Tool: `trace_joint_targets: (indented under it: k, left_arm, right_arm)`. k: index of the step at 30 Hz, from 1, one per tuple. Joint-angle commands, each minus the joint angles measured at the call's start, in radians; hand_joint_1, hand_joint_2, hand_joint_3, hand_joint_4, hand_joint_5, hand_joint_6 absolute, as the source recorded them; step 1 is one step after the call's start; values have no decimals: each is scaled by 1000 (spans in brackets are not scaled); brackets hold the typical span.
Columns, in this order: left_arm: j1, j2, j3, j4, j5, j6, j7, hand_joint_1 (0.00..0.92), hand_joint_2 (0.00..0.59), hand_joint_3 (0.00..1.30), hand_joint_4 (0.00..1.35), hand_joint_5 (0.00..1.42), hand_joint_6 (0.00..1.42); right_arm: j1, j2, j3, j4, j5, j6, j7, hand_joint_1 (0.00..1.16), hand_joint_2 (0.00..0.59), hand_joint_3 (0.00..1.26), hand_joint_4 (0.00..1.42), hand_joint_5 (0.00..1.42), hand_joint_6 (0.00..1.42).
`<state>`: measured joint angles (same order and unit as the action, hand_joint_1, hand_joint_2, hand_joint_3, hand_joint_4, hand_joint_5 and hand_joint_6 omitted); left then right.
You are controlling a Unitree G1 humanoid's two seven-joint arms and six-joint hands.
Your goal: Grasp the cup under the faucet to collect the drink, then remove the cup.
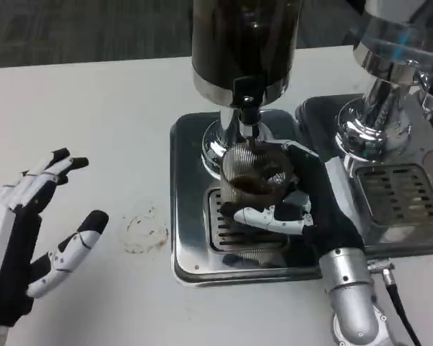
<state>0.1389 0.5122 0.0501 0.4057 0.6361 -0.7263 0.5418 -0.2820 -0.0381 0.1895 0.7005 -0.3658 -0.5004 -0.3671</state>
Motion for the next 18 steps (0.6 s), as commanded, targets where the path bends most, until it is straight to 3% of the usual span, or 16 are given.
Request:
trace_joint_targets:
  k: [1,10,15,18]
  left_arm:
    - [-13,8,-19,10,-5,-3,-10,0,239,282,148,322,191]
    - [-21,13,-30,18,-10,-4,-6,0,239,282,148,322,191]
    - [-31,13,-37,29,-10,-7,-8,0,239,282,148,322,191]
    - [-37,12,-44,38,-9,-9,-8,0,239,282,148,322,191]
  right_arm:
    - [16,-1,-12,-20,5,-20,-16,1081,65,646,745,826,957]
    - [38,-2,-11,-86,2,-19,-6,1081,65,653,754,830,968]
    - [73,-13,0,-213,-29,49,13,1081,65,654,755,841,975]
    - [91,-13,-4,-250,-9,78,50,1081,65,654,755,841,977]
